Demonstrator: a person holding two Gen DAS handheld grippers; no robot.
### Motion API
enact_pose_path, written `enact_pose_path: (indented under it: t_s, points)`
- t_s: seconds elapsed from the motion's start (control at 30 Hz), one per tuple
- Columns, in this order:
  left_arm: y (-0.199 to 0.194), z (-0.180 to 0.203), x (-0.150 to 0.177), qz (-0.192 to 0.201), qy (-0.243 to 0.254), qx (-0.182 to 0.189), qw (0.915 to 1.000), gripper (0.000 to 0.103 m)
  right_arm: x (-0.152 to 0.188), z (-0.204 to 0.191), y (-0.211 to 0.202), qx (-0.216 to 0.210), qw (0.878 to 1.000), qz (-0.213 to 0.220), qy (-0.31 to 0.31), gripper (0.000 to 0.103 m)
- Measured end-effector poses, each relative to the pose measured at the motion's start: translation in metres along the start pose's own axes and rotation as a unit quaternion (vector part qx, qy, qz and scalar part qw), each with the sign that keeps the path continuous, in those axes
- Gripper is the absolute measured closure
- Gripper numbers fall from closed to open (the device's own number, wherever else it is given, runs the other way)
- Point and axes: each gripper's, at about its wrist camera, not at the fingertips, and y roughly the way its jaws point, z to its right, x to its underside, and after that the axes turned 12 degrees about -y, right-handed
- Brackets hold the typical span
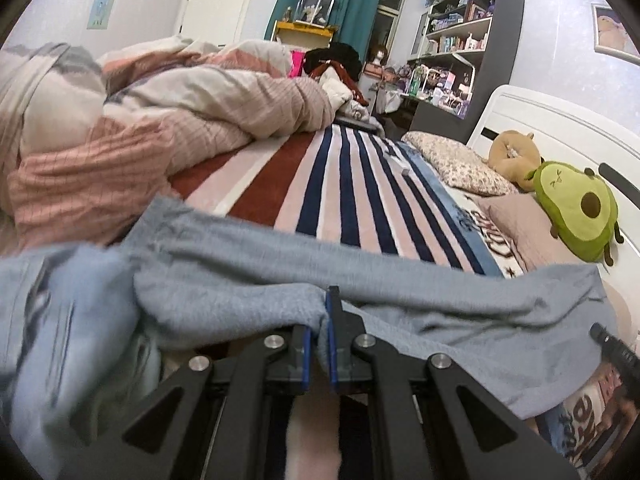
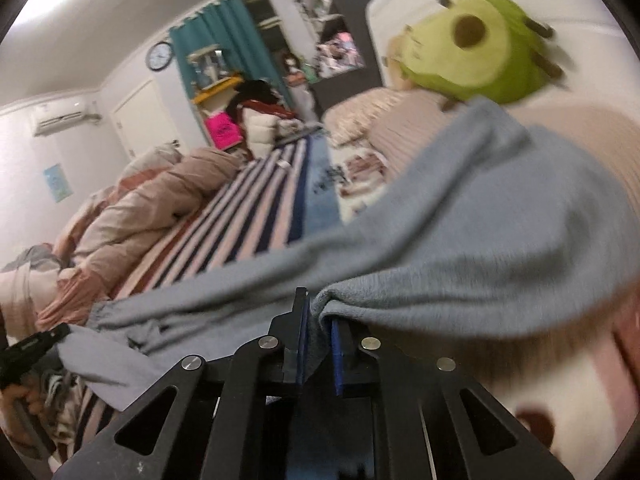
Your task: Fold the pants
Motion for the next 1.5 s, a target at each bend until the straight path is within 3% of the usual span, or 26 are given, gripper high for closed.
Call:
enact_pose_path:
  t_s: [0.23, 0.6, 0.63, 0.67, 0.7, 0.73, 0.8, 0.97, 1.1, 1.2, 1.33, 1.5]
  points:
    - [0.047, 0.013, -0.038, 0.008, -0.004, -0.006, 0.9999, 0.099, -0.064, -0.015, 0.049, 0.017, 0.997, -0.003, -0.079, 0.099]
    - [0.147, 0.023, -0.059, -0.027, 0.018, -0.067, 0.9972, 0.097, -0.08, -0.019, 0.144, 0.078, 0.986, -0.037, -0.141, 0.095]
    - [0.156, 0.024, -0.057, -0.036, 0.022, -0.075, 0.9963, 0.09, -0.079, -0.018, 0.152, 0.079, 0.986, -0.045, -0.14, 0.095]
    - [0.161, 0.023, -0.056, -0.044, 0.024, -0.077, 0.9958, 0.081, -0.077, -0.018, 0.161, 0.081, 0.984, -0.057, -0.147, 0.085]
    - [0.166, 0.022, -0.053, -0.058, 0.023, -0.073, 0.9954, 0.054, -0.075, -0.017, 0.167, 0.083, 0.982, -0.068, -0.153, 0.072]
    - [0.167, 0.021, -0.052, -0.065, 0.022, -0.066, 0.9955, 0.035, -0.072, -0.016, 0.175, 0.083, 0.981, -0.079, -0.155, 0.065]
    - [0.157, 0.022, -0.051, -0.061, 0.022, -0.048, 0.9967, 0.034, -0.069, -0.015, 0.181, 0.071, 0.981, -0.095, -0.155, 0.04]
    - [0.121, 0.035, -0.064, -0.059, 0.028, -0.016, 0.9977, 0.02, -0.072, -0.026, 0.154, 0.054, 0.984, -0.066, -0.158, 0.026]
    - [0.093, 0.047, -0.077, -0.08, 0.046, -0.009, 0.9957, 0.019, -0.069, -0.045, 0.129, 0.002, 0.987, -0.044, -0.153, 0.025]
    - [0.085, 0.053, -0.084, -0.114, 0.064, -0.001, 0.9914, 0.01, -0.06, -0.062, 0.12, -0.048, 0.987, -0.04, -0.15, 0.025]
    - [0.08, 0.056, -0.092, -0.162, 0.054, 0.002, 0.9854, 0.01, -0.051, -0.082, 0.111, -0.1, 0.983, -0.033, -0.147, 0.025]
    - [0.054, 0.059, -0.101, -0.16, 0.082, -0.013, 0.9836, 0.01, -0.05, -0.094, 0.097, -0.128, 0.98, -0.02, -0.152, 0.025]
